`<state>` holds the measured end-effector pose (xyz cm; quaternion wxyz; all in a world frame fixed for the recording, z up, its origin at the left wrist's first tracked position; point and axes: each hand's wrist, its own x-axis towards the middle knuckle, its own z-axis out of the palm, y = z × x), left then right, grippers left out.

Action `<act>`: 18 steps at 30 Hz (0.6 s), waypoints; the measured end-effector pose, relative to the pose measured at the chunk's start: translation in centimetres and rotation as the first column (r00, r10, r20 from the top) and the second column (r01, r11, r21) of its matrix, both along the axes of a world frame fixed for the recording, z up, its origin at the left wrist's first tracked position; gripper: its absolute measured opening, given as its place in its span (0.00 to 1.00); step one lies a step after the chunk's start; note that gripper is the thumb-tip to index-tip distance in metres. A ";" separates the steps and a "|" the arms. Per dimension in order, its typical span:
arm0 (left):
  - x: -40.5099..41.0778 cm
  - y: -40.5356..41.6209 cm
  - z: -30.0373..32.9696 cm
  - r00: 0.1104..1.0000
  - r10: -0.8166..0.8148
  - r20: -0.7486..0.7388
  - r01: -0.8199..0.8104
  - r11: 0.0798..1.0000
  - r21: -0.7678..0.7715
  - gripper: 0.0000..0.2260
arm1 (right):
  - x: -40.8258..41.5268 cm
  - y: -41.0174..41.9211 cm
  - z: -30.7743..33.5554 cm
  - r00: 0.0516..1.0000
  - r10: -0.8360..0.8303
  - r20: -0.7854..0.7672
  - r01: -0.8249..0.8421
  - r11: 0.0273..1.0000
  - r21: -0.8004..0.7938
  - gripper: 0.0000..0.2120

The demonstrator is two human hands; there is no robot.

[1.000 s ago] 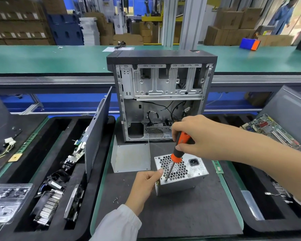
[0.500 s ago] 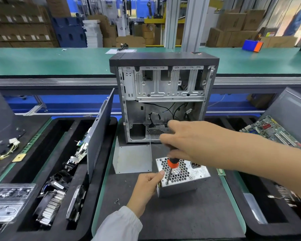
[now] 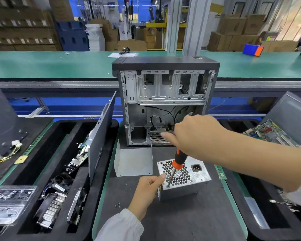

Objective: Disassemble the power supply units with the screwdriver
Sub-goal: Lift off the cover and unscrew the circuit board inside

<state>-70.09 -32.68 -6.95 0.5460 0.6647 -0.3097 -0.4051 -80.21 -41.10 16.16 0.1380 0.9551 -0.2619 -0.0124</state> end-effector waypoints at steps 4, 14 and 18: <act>-0.1 0.0 0.1 1.000 0.010 -0.019 -0.009 1.000 0.012 0.25 | -0.2 -0.1 0.4 0.974 0.178 -0.138 -0.191 0.978 -0.087 0.22; -0.1 0.0 0.3 0.993 0.005 -0.121 0.001 0.999 0.050 0.25 | -0.6 -1.1 1.4 0.985 0.152 -0.087 -0.097 0.887 0.451 0.29; -0.1 0.1 0.5 0.995 0.016 -0.094 -0.008 0.997 0.079 0.27 | 0.6 -0.5 0.7 0.993 0.062 -0.096 -0.060 0.998 0.029 0.32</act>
